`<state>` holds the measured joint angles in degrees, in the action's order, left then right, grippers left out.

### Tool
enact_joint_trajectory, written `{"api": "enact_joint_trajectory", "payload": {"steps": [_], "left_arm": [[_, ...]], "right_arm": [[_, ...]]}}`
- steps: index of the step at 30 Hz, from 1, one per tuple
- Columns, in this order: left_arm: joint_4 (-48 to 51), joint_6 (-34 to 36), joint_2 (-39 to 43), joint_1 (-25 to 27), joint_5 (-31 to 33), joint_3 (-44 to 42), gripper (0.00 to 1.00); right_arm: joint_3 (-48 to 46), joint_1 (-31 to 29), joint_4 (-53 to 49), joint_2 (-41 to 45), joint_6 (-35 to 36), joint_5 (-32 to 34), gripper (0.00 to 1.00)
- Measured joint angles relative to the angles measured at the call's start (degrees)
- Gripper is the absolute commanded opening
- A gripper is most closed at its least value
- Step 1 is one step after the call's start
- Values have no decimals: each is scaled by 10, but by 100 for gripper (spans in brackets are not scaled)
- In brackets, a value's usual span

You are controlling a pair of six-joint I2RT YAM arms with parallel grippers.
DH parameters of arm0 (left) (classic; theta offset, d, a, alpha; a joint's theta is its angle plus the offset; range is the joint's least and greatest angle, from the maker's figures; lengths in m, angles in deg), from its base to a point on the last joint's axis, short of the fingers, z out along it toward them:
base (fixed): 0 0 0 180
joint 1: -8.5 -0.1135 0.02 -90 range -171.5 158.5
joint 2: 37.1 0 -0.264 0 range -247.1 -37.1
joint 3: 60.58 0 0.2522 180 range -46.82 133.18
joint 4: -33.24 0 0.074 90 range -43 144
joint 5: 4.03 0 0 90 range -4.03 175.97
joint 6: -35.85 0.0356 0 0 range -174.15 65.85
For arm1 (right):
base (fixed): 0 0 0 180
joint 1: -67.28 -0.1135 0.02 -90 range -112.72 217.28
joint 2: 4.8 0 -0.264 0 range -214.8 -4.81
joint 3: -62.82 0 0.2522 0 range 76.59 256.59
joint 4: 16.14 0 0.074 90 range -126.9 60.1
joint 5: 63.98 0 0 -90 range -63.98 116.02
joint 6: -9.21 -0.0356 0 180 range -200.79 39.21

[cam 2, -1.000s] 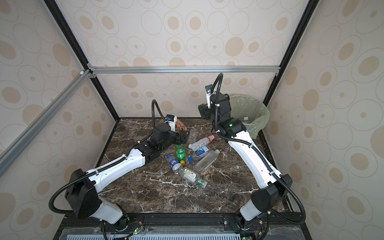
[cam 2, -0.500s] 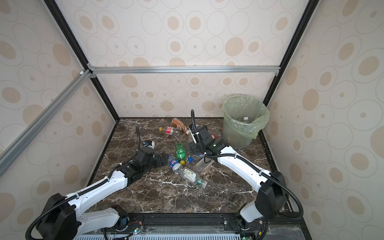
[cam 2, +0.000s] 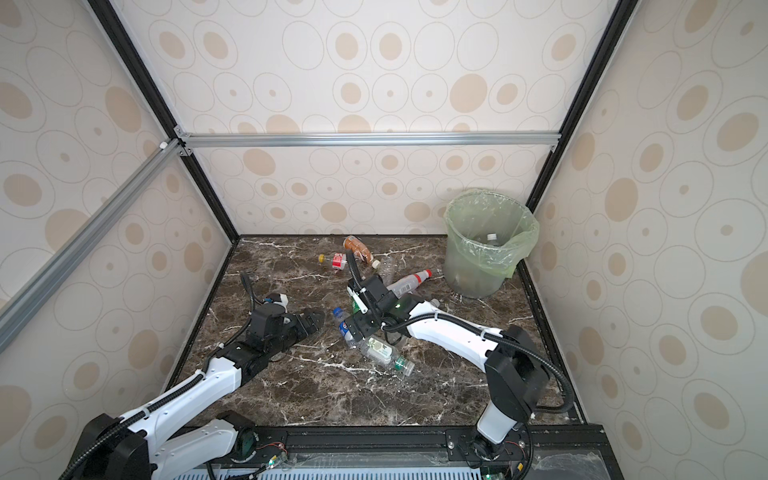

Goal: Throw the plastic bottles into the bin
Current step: 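Grasp the blue-capped Pepsi bottle with the right gripper and lift it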

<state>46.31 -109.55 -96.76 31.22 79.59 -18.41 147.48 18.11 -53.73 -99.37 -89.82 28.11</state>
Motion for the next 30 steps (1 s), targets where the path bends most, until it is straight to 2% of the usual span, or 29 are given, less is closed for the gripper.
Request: {"api": "enact_joint_trajectory", "payload": {"steps": [8, 18, 30], "left_arm": [[-78, -43, 18, -39, -64, -85, 99], [-187, -53, -34, -100, -148, -104, 99], [-239, -62, -32, -109, -179, -137, 99]], "right_arm": [[24, -20, 5, -73, -5, -12, 83], [89, -35, -4, -129, 2, 12, 74], [128, -36, -28, -194, 19, 29, 66]]}}
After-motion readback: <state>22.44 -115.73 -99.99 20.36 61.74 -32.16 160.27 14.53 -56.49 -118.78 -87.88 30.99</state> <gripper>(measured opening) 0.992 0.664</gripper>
